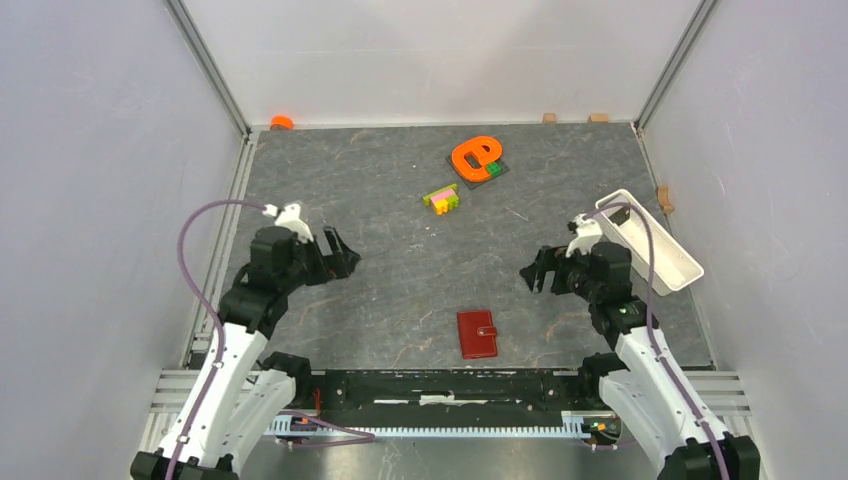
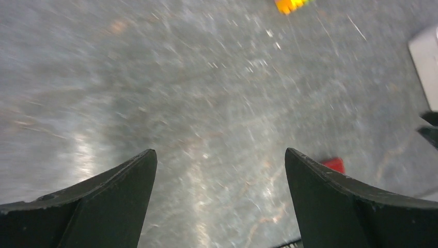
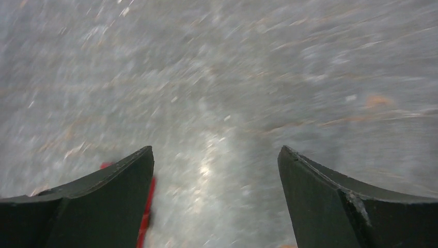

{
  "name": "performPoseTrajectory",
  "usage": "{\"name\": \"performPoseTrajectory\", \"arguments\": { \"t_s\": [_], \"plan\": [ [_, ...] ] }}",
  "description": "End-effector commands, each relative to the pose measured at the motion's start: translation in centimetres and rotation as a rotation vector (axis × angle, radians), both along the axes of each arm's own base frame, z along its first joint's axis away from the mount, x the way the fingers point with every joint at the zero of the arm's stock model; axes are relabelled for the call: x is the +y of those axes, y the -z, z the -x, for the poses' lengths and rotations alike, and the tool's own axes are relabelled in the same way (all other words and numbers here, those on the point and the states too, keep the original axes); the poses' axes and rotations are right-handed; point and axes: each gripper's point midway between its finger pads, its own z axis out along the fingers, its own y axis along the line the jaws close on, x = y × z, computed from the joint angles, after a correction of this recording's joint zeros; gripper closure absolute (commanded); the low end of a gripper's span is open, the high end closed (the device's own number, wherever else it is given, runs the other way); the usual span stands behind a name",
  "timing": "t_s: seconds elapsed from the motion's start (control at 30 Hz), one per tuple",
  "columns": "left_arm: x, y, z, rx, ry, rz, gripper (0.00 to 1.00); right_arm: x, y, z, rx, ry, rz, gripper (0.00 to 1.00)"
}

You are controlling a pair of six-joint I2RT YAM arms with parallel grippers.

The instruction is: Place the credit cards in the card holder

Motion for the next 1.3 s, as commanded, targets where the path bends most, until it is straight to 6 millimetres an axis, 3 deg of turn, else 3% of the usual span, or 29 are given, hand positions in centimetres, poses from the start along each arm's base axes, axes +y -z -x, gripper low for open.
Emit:
{"name": "performPoseTrajectory", "arguments": {
  "t_s": [0.0,0.2,0.37,0.47,0.57,0.7,0.9,1.07,1.27],
  "plan": [
    [-5.9,1.5,3.0,0.071,0.143,0.243,0.00,4.8,1.4,3.7,0.133,-0.199,-0.097,0.06],
    [-10.5,6.4,7.5,0.216,0.192,0.418,0.00,8.5,4.4,8.0,0.277,-0.305,-0.172,0.18],
    [-13.6,10.2,9.9,0.308,0.200,0.564,0.00,9.2,7.7,11.7,0.400,-0.325,-0.184,0.24],
    [-14.9,10.8,10.4,0.323,0.216,0.572,0.00,9.9,8.8,13.3,0.442,-0.342,-0.241,0.28],
    [-16.6,10.4,10.4,0.314,0.249,0.587,0.04,10.9,9.0,14.2,0.458,-0.359,-0.302,0.33],
    [-18.9,11.3,11.0,0.360,0.273,0.618,0.14,11.7,9.1,14.8,0.470,-0.371,-0.341,0.35],
    [-21.8,13.0,12.2,0.414,0.299,0.586,0.20,12.1,10.5,15.9,0.517,-0.346,-0.382,0.44],
    [-22.6,15.1,13.0,0.473,0.286,0.601,0.28,11.9,11.7,16.6,0.547,-0.325,-0.384,0.49],
    [-24.3,16.2,13.7,0.510,0.324,0.591,0.36,11.7,12.4,16.9,0.565,-0.312,-0.376,0.51]
  ]
}}
